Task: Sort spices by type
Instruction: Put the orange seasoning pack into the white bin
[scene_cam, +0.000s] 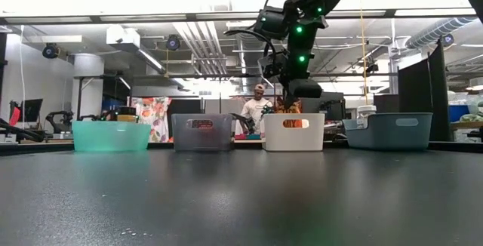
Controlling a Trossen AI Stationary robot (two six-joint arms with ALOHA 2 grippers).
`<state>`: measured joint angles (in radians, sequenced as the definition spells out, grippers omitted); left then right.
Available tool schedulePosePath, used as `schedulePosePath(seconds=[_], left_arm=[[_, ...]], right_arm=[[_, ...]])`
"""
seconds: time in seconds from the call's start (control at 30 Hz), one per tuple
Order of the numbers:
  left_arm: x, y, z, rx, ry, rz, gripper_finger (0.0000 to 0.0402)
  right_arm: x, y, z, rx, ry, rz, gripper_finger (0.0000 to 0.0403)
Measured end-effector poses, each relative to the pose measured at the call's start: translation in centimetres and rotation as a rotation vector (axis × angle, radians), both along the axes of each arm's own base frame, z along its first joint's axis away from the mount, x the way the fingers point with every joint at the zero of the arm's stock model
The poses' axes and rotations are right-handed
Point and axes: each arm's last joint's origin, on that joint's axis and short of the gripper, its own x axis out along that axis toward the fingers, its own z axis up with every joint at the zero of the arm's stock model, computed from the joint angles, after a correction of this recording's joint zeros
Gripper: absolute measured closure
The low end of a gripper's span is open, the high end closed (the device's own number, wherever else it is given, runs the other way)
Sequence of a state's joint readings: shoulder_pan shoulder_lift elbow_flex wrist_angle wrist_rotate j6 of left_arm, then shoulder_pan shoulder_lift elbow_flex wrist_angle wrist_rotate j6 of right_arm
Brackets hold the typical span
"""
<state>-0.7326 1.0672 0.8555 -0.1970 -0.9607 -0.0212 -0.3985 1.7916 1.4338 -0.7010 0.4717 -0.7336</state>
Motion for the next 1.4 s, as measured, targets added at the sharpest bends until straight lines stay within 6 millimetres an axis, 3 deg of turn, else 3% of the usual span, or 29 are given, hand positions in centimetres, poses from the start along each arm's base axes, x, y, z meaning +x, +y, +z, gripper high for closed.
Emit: schedulePosePath(seconds=[1.4], left_arm=[[0.00, 0.00, -0.02, -0.007, -0.002, 0.001, 0.0402]], right_arm=[[-0.26, 0.14, -0.72, 0.047, -0.028, -0.040, 0.0390]])
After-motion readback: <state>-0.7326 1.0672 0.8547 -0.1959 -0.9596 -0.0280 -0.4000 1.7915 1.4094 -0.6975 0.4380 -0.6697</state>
